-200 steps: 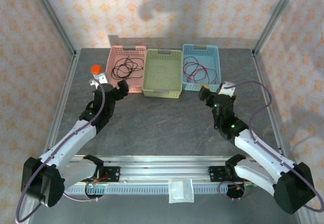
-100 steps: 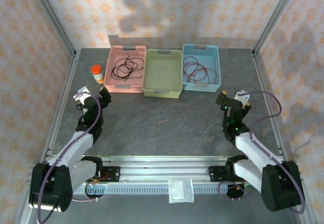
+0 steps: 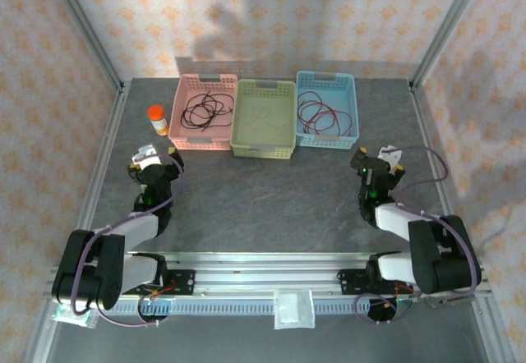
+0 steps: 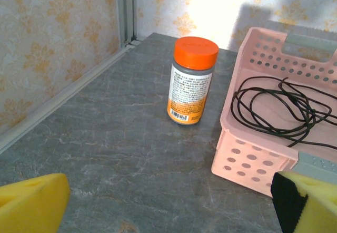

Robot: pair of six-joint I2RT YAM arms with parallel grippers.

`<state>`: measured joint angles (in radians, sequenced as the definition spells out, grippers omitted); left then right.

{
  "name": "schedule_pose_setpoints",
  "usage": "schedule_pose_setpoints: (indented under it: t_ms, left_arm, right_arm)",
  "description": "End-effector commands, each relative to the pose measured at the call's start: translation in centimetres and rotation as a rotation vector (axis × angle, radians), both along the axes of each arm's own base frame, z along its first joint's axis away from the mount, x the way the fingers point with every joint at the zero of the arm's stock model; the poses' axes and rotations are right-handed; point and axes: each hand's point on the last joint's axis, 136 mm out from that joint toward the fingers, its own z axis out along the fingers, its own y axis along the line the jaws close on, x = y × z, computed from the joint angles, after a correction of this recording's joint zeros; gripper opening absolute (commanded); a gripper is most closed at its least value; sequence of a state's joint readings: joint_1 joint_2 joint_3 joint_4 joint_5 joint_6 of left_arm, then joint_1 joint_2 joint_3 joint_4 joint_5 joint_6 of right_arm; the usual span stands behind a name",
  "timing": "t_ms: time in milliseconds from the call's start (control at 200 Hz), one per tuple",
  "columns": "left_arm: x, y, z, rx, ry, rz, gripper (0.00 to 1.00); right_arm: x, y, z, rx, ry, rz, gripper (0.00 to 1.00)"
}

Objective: Untangle the cables

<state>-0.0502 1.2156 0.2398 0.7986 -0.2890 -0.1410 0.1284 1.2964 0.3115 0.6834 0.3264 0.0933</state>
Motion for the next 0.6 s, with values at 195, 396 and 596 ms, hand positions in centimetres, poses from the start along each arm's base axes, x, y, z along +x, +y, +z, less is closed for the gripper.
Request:
schedule_pose_setpoints:
  t_ms: [195, 396, 596]
  left_arm:
    - [1.3, -0.5, 2.3, 0.073, -0.178, -0.061, 1.0]
    - [-0.1, -0.7, 1.8, 0.077, -0.267, -0.091, 1.0]
    - [1.9, 0.3, 0.2, 0.049, -0.146, -0.034, 0.99]
  right_arm:
    - [1.9, -0.2, 2.8, -0.027, -0.172, 0.033, 1.0]
    - [0.8, 0.3, 2.6, -0.036, -0.251, 0.08, 1.0]
    - [0.7, 0.5, 2.0, -0.041, -0.254, 0.101, 1.0]
